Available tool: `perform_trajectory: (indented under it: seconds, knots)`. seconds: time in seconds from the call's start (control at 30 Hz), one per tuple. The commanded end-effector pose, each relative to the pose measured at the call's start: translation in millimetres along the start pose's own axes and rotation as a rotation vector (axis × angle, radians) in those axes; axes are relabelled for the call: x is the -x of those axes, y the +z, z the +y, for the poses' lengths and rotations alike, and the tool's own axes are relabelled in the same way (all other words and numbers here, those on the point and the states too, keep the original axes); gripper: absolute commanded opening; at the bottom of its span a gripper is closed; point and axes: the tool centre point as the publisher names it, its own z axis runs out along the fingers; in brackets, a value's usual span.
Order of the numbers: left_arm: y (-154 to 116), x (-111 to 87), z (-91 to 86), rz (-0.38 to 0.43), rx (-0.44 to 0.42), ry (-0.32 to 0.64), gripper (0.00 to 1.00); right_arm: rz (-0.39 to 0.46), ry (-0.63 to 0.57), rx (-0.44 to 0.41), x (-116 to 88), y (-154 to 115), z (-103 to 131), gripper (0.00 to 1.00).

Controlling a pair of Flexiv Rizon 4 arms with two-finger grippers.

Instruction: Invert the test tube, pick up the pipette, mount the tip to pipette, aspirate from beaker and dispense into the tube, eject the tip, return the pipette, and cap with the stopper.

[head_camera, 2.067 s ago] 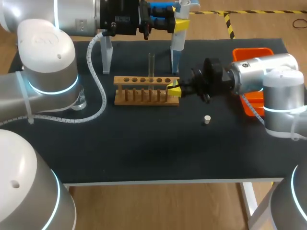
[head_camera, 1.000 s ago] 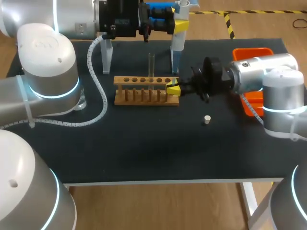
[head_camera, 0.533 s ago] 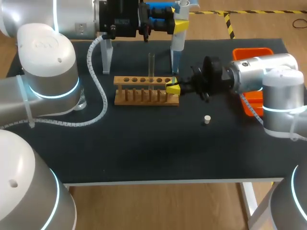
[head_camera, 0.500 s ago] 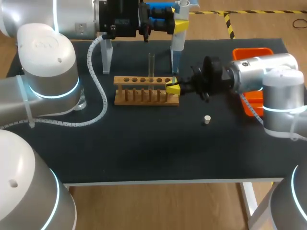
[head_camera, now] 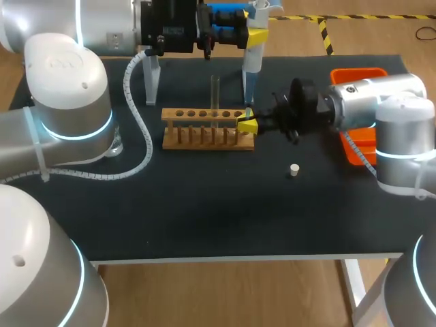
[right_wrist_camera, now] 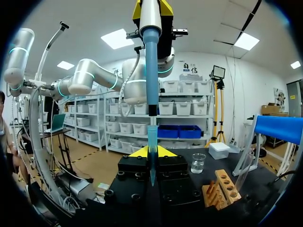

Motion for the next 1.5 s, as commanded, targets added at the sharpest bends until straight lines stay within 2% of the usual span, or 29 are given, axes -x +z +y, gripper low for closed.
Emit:
perform_trajectory:
  seconds: [0.03,1.5]
  knots:
    - [-0.7,-0.9,-0.1,-0.002,-0.001,0.0,0.0,0.0,0.002,-0.004,-0.9,-0.8,2.3,0.0]
    - [-0.7,-0.9,-0.1,-0.002,-0.001,0.0,0.0,0.019,0.009,-0.003,-2.3,3.6,11.6,0.0]
